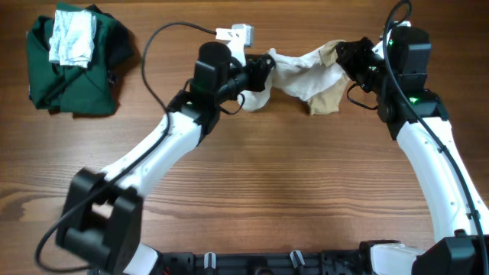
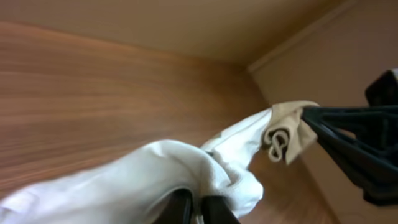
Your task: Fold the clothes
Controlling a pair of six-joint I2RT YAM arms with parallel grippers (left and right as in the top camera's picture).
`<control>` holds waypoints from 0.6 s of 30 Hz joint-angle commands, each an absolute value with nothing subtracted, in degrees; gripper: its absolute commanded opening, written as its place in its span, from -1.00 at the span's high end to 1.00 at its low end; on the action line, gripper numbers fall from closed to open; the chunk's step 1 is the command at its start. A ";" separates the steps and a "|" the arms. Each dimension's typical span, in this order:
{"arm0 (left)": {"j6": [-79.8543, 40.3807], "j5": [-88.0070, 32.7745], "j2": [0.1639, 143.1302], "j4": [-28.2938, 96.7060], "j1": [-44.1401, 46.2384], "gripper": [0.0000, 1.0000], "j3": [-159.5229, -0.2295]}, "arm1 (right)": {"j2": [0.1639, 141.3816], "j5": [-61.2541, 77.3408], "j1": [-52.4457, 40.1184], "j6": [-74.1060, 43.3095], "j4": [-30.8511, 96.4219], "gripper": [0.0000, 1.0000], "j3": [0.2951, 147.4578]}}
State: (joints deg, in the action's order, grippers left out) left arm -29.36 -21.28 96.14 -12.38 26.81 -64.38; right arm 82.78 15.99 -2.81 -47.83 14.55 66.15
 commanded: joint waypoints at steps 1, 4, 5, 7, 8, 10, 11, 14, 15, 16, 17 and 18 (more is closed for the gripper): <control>-21.98 -18.15 89.97 -7.81 23.83 0.92 -64.90 | 81.38 14.76 -1.08 -46.70 14.31 0.91 67.61; -20.95 -18.17 87.64 -4.78 21.85 0.92 -64.90 | 80.18 14.76 -0.67 -46.48 14.39 0.91 67.64; -20.93 -18.20 87.18 -4.10 21.56 0.92 -64.90 | 79.68 14.74 -0.67 -46.44 14.39 0.91 67.64; -19.46 -18.20 86.67 -2.87 21.47 0.92 -64.90 | 78.65 14.74 -0.67 -46.37 14.41 0.91 67.61; -19.46 -18.22 86.61 -2.44 21.47 0.92 -64.90 | 78.24 14.74 -0.67 -46.04 14.44 0.91 67.64; -19.46 -18.44 86.56 -1.87 21.47 0.92 -64.90 | 77.71 14.74 -0.67 -45.36 14.87 0.91 67.64; -19.46 -18.48 86.56 -1.63 21.47 0.92 -64.90 | 77.60 14.74 -0.67 -45.36 15.42 0.91 67.61; -19.44 -18.41 86.56 -1.39 21.45 0.92 -64.90 | 77.60 13.72 -0.67 -45.15 17.12 0.91 67.61; -18.52 -18.41 86.56 -1.43 21.45 0.92 -64.90 | 77.60 13.15 -0.67 -45.12 17.45 0.91 67.61; -17.37 -18.37 86.56 -1.43 21.45 0.92 -64.90 | 77.62 12.82 -0.67 -44.99 17.54 0.91 67.61; -16.21 -18.37 86.56 -1.43 21.45 0.92 -64.90 | 77.62 12.82 -0.67 -45.06 17.50 0.91 67.61; -15.90 -18.37 86.59 -1.43 21.45 0.92 -64.90 | 77.62 12.82 -0.67 -45.17 17.39 0.91 67.61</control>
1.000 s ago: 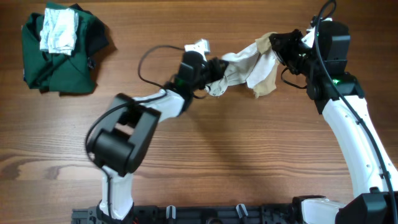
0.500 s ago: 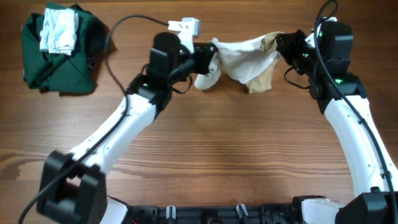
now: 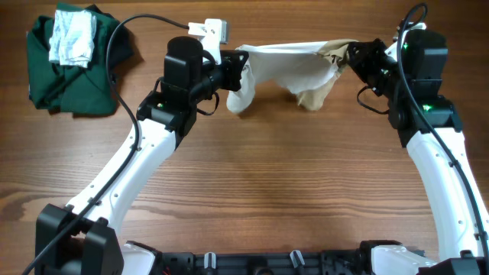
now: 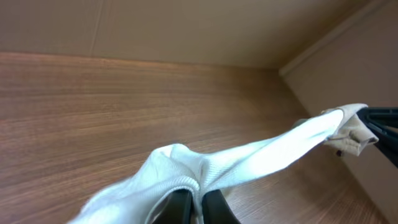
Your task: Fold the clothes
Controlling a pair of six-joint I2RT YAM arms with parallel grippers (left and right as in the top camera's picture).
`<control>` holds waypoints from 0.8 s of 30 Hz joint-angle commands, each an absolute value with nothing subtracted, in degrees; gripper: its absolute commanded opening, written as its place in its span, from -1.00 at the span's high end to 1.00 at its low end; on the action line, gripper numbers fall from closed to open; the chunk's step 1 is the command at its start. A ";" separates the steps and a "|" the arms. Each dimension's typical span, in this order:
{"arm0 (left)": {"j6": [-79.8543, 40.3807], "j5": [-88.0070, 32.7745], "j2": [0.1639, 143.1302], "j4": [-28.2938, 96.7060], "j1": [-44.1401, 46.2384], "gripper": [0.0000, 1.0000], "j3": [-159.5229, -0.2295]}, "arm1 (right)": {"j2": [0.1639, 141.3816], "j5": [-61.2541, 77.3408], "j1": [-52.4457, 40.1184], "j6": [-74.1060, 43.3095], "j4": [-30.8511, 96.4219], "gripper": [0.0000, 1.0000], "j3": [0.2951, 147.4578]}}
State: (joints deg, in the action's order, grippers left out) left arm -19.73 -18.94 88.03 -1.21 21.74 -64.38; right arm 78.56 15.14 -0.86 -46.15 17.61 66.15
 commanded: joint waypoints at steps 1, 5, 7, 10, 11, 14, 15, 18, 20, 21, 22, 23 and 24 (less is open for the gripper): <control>-15.09 -18.35 86.59 -1.43 21.43 0.92 -64.90 | 77.62 12.82 -0.67 -45.19 17.26 0.92 67.61; -14.33 -14.63 87.55 -2.46 21.41 0.92 -64.90 | 78.39 12.19 -0.67 -45.21 15.68 0.91 67.61; -13.67 -13.96 88.71 -4.60 21.28 0.92 -64.90 | 80.12 12.19 -0.69 -45.41 13.91 0.91 67.61; -13.67 -12.71 90.35 -7.77 20.64 0.92 -64.90 | 82.26 12.23 -0.69 -45.52 11.33 0.91 67.61; -13.67 -12.45 91.07 -8.88 20.32 0.92 -64.90 | 83.02 12.25 -0.69 -45.43 10.09 0.90 67.61; -13.67 -11.88 94.35 -14.28 18.33 0.92 -64.90 | 85.58 12.86 -0.69 -45.15 5.08 0.89 67.61; -13.67 -11.88 95.29 -16.16 17.74 0.92 -64.90 | 86.19 12.86 -0.75 -45.15 3.73 0.89 67.61; -13.67 -11.86 98.70 -22.98 16.16 0.92 -64.90 | 88.58 12.82 -0.84 -44.95 -1.10 0.89 67.61; -13.69 -11.18 101.10 -26.24 15.55 0.92 -64.90 | 90.45 12.84 -0.84 -44.97 -3.05 0.89 67.61; -13.67 -10.66 101.89 -26.65 15.49 0.92 -64.90 | 91.18 12.84 -0.82 -44.97 -3.14 0.90 67.61; -13.67 -10.33 102.98 -26.76 15.46 0.92 -64.90 | 92.18 12.97 -0.82 -44.95 -2.90 0.91 67.61; -13.69 -10.37 103.74 -26.39 15.46 0.92 -64.90 | 92.86 13.39 -0.82 -44.93 -2.46 0.91 67.61; -13.69 -10.41 104.27 -25.39 15.49 0.92 -64.90 | 93.43 13.78 -0.82 -44.93 -1.80 0.92 67.61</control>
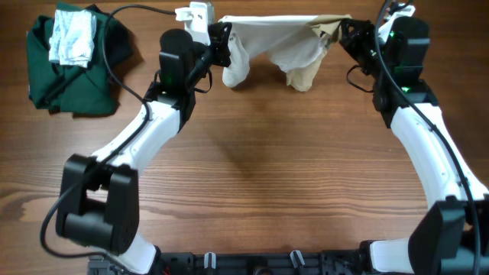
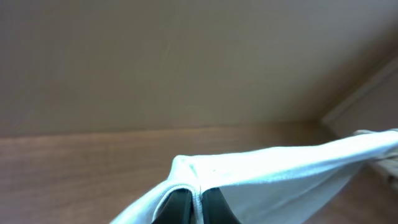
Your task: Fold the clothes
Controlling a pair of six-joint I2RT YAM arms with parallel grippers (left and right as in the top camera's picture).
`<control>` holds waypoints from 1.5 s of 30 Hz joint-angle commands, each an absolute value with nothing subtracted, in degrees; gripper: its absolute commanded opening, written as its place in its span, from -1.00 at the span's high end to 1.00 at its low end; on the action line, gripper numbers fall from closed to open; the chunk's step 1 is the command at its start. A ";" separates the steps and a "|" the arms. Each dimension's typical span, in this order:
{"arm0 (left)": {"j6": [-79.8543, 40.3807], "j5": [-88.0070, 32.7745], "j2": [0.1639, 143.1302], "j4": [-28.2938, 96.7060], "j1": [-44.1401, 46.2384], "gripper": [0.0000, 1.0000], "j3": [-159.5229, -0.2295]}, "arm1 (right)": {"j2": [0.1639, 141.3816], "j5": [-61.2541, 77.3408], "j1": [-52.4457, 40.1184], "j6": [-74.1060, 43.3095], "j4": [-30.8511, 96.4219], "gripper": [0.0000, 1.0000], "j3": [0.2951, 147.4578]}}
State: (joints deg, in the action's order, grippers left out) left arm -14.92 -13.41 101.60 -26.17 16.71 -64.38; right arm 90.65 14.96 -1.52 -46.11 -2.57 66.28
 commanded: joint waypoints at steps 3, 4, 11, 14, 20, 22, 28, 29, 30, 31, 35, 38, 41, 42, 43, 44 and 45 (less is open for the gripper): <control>-13.72 -11.22 104.42 -20.36 15.70 0.92 -64.90 | 93.30 13.93 -0.80 -44.77 1.10 0.92 67.61; -13.72 -13.08 104.05 -18.41 15.70 0.92 -64.90 | 92.82 13.91 -0.71 -44.75 2.72 0.90 67.61; -13.91 -24.60 99.09 -4.27 15.77 0.92 -64.90 | 86.89 6.39 -0.71 -43.29 19.57 0.87 67.61; -13.91 -24.67 94.87 3.88 16.01 0.92 -64.90 | 83.72 6.39 -0.71 -42.04 25.45 0.83 67.61; -13.91 -24.69 88.03 21.47 16.49 0.92 -64.90 | 81.49 7.84 -0.73 -41.98 37.98 0.82 67.61; -13.91 -24.69 87.74 24.99 17.17 0.92 -64.90 | 81.52 7.86 -0.73 -41.98 40.82 0.83 67.61; -13.87 -24.62 87.74 32.21 19.42 -0.53 -64.90 | 81.52 13.58 -1.34 -36.60 43.66 0.47 67.61; -13.85 -24.40 87.74 32.23 19.44 -0.68 -64.90 | 81.54 14.72 -1.54 -35.68 44.05 0.36 67.61; -13.85 -24.38 87.74 32.23 19.44 -0.71 -64.90 | 81.54 15.29 -1.65 -35.64 44.38 0.31 67.59; -13.85 -24.34 87.68 32.23 19.38 -0.75 -64.90 | 81.54 15.94 -1.96 -35.11 44.47 0.24 67.55; -13.87 -18.87 86.67 32.73 19.38 -0.99 -64.90 | 82.63 18.22 -4.36 -34.24 44.49 -0.01 67.37; -13.93 -9.56 84.90 33.63 19.31 -1.00 -64.90 | 85.73 22.83 -7.77 -34.57 41.56 0.13 67.37; -14.02 -7.79 83.57 33.76 18.41 -0.74 -64.90 | 90.56 24.43 -11.73 -34.74 36.34 0.54 67.40; -14.13 -7.77 83.57 33.95 18.11 -0.69 -64.90 | 92.03 24.80 -12.67 -34.68 35.14 0.65 67.40; -14.13 -7.77 83.57 34.52 17.76 -0.56 -64.90 | 93.73 24.95 -13.67 -34.68 34.15 0.76 67.40; -14.11 -7.75 83.57 35.64 17.19 -0.36 -64.90 | 96.49 25.17 -14.96 -34.61 33.32 0.88 67.40; -14.11 -7.75 83.57 36.58 16.80 -0.26 -64.90 | 98.45 25.36 -15.64 -34.02 32.93 0.91 67.40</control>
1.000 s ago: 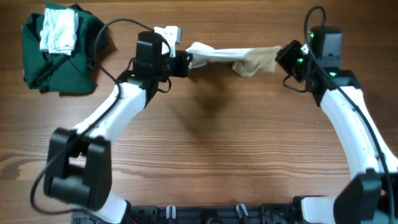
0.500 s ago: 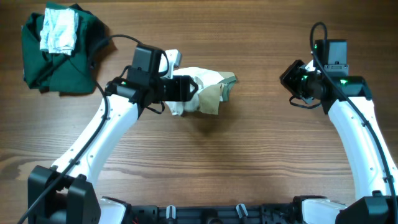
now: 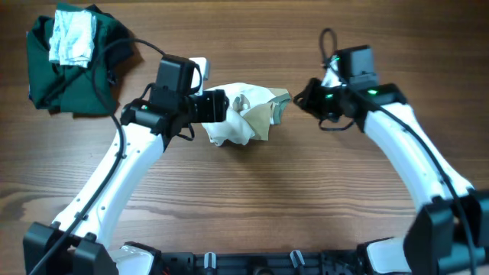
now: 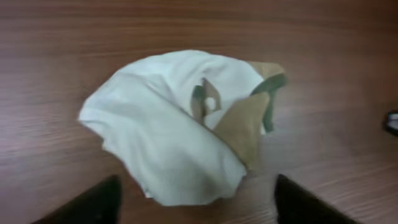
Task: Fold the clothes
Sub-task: 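Lower the shirt onto the table and release with both grippers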
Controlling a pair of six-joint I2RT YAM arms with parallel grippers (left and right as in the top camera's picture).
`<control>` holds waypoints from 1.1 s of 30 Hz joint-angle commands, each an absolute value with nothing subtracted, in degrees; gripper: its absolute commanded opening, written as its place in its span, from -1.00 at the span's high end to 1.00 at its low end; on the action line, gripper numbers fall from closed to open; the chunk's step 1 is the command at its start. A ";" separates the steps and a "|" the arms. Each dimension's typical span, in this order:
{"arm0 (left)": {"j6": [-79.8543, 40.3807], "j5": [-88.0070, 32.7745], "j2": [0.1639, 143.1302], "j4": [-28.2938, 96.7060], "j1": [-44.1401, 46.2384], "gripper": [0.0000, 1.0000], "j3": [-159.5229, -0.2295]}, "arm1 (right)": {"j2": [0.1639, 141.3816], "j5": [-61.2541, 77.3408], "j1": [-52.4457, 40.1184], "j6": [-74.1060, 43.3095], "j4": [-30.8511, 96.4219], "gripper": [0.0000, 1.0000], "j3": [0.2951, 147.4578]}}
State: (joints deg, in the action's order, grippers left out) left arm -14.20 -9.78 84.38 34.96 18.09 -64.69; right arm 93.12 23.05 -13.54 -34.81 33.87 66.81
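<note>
A white garment with tan and green trim (image 3: 243,114) lies crumpled in a heap on the wooden table (image 3: 252,198), and neither gripper holds it. My left gripper (image 3: 220,107) sits low at the heap's left side. In the left wrist view the same white garment (image 4: 177,124) lies just ahead of the left gripper (image 4: 196,200), whose dark fingertips (image 4: 93,200) stand wide apart and open with nothing held. My right gripper (image 3: 300,97) hovers just right of the tan edge, apart from the cloth. It looks open.
A dark green pile of clothes (image 3: 76,72) with a folded white piece (image 3: 72,38) on top sits at the table's far left corner. Black cables loop off both arms above the table.
Both grippers held the garment stretched out high at the table's far edge. Now it lies crumpled mid-table, let go by both, and both arms have come nearer and lower, the left gripper open.
First both grippers held the bunched garment by its ends near the far edge. Then they stood further apart with it pulled into a sheet, then further still with it taut at the very back. By now it has been let go and lies in a heap.
</note>
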 commanded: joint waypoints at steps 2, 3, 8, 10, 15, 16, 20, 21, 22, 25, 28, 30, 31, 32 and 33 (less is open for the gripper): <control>-14.11 -7.75 83.57 37.65 16.03 -0.25 -64.90 | 102.28 26.09 -16.71 -30.57 32.32 0.91 67.40; -14.11 -7.75 83.57 37.82 15.75 -0.26 -64.90 | 104.20 26.85 -17.15 -28.80 32.25 0.91 67.40; -14.11 -7.75 83.57 37.80 15.57 -0.28 -64.90 | 109.30 28.91 -18.48 -24.93 32.23 0.91 67.40; -14.09 -7.55 83.57 37.80 15.57 -0.28 -64.90 | 109.30 29.85 -18.57 -23.40 32.03 0.91 67.42; -14.11 -7.55 83.57 37.78 15.57 -0.28 -64.90 | 109.30 32.27 -20.49 -20.78 31.33 0.91 67.61; -14.11 -7.55 83.57 37.78 15.57 -0.28 -64.90 | 109.30 31.07 -21.17 -20.75 31.38 0.90 67.61; -14.11 -7.57 83.59 37.78 15.57 -0.29 -64.90 | 109.32 28.10 -22.72 -20.88 30.98 0.90 67.61; -14.11 -7.55 83.59 37.76 15.57 -0.29 -64.90 | 109.30 28.05 -22.72 -20.78 30.65 0.90 67.61; -14.11 -7.55 83.59 37.74 15.57 -0.29 -64.90 | 109.30 28.03 -22.72 -20.64 30.41 0.89 67.61; -14.09 -7.55 83.59 37.74 15.57 -0.29 -64.90 | 109.32 27.09 -22.72 -19.53 29.95 0.89 67.61; -14.11 -7.55 83.59 37.74 15.57 -0.29 -64.90 | 109.54 24.93 -22.72 -19.44 28.97 0.89 67.61; -14.11 -7.55 83.59 37.71 15.57 -0.29 -64.90 | 110.08 24.36 -22.72 -19.18 27.79 0.89 67.61; -14.11 -7.55 83.59 37.74 15.57 -0.29 -64.90 | 110.37 24.36 -22.72 -19.05 27.46 0.89 67.61; -14.11 -7.55 83.59 37.74 15.57 -0.29 -64.90 | 110.87 24.34 -22.70 -18.96 27.31 0.88 67.61; -14.11 -7.57 83.59 37.74 15.57 -0.29 -64.90 | 111.20 24.38 -22.70 -18.83 27.27 0.88 67.61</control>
